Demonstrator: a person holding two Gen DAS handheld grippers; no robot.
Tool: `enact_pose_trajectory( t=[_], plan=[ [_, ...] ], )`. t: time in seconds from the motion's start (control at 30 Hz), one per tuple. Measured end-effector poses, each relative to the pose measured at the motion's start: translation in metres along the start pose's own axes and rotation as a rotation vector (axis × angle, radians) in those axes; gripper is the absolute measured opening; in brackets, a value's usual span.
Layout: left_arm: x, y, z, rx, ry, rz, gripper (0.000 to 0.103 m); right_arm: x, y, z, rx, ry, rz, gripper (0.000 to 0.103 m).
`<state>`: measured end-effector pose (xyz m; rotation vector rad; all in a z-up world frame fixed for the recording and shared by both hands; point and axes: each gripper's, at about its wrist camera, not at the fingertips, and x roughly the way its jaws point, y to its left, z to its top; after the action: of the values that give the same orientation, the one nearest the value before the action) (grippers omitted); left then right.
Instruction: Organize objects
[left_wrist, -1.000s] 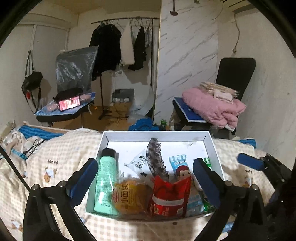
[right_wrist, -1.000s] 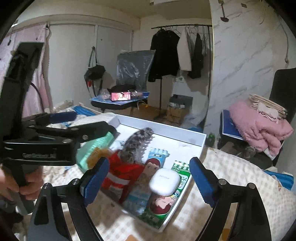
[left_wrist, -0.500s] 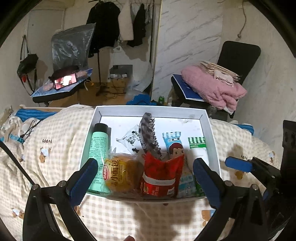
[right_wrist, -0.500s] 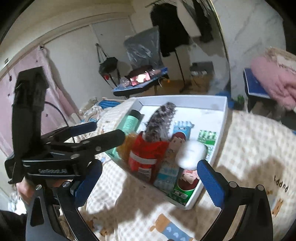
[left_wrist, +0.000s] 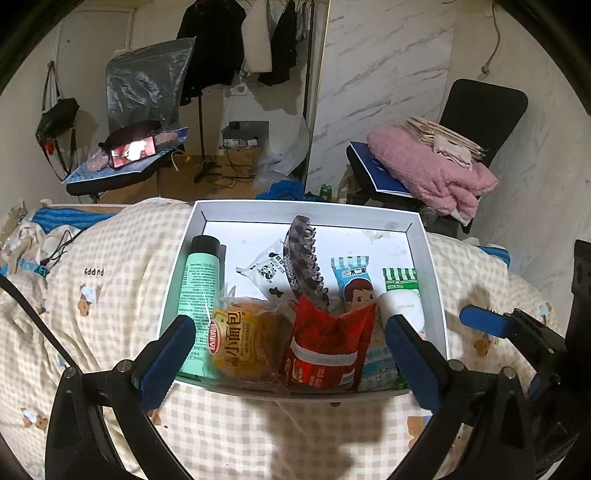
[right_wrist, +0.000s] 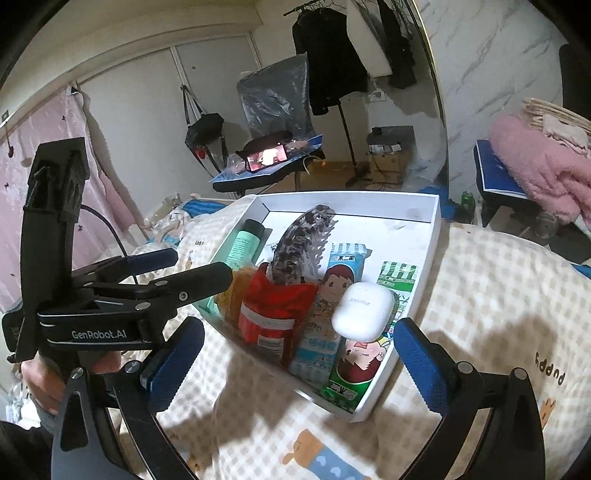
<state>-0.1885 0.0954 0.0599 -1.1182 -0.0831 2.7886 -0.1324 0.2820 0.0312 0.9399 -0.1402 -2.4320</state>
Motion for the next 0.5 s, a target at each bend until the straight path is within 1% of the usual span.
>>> enact_pose_trajectory(
  t=[0.5],
  plan=[
    [0.0009, 0.0025, -0.0003, -0.005, 0.004, 0.007, 0.102, 0.0033, 0.0001, -0.0010, -0.002, 0.004, -0.009, 0.103]
  ],
)
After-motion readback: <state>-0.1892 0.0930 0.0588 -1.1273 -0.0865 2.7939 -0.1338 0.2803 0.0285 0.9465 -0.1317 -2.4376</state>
